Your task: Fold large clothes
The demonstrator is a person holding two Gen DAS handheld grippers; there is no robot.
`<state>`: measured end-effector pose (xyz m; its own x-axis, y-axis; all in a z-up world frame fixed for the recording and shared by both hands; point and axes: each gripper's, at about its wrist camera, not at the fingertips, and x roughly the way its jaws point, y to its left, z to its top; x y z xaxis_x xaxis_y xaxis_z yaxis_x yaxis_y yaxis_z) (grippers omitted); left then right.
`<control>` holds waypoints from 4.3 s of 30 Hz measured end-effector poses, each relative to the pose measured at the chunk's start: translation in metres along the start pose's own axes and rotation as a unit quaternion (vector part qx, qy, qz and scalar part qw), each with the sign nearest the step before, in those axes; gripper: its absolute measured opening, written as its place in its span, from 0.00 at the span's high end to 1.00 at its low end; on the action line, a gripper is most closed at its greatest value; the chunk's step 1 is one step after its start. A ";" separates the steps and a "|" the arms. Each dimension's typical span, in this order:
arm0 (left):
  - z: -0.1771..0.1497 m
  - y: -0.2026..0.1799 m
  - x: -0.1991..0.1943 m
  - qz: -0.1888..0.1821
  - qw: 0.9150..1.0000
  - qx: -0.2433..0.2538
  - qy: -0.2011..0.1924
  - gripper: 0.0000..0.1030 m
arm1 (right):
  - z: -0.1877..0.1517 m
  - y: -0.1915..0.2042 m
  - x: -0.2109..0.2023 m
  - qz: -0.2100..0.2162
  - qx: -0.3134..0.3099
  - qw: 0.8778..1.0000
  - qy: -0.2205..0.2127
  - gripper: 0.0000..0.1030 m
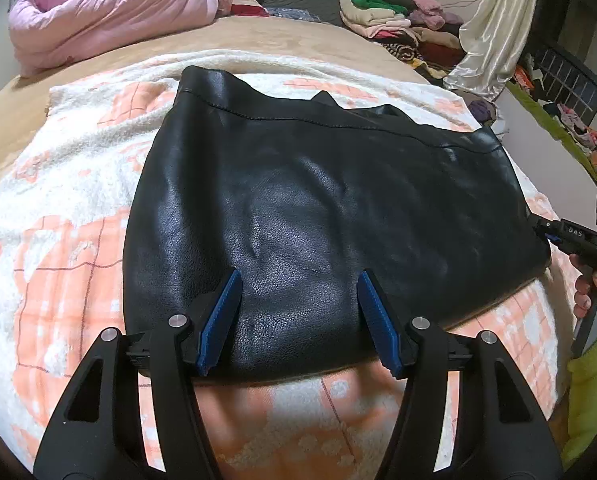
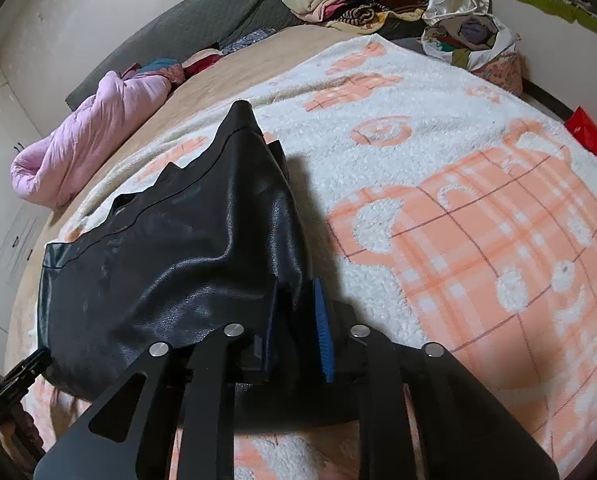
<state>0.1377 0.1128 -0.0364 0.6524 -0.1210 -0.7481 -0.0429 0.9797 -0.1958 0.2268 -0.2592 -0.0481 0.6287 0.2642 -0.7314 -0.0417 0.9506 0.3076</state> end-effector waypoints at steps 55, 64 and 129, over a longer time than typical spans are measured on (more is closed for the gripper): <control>0.048 0.065 0.007 0.048 0.997 -0.060 0.002 0.09 | -0.094 0.197 0.039 0.056 -0.220 0.972 0.056 0.41; 0.049 0.080 0.051 -0.013 0.994 -0.104 0.036 0.24 | -0.090 0.197 0.031 0.069 -0.214 0.973 0.044 0.42; 0.059 0.132 0.013 -0.032 0.982 -0.186 0.002 0.32 | -0.213 0.373 0.024 -0.001 -0.608 0.775 -0.171 0.76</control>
<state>0.1853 0.2505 -0.0342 0.6604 -0.1825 -0.7284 -0.2747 0.8441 -0.4605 0.0608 0.1363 -0.0809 0.7895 0.4024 -0.4635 -0.6118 0.4556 -0.6466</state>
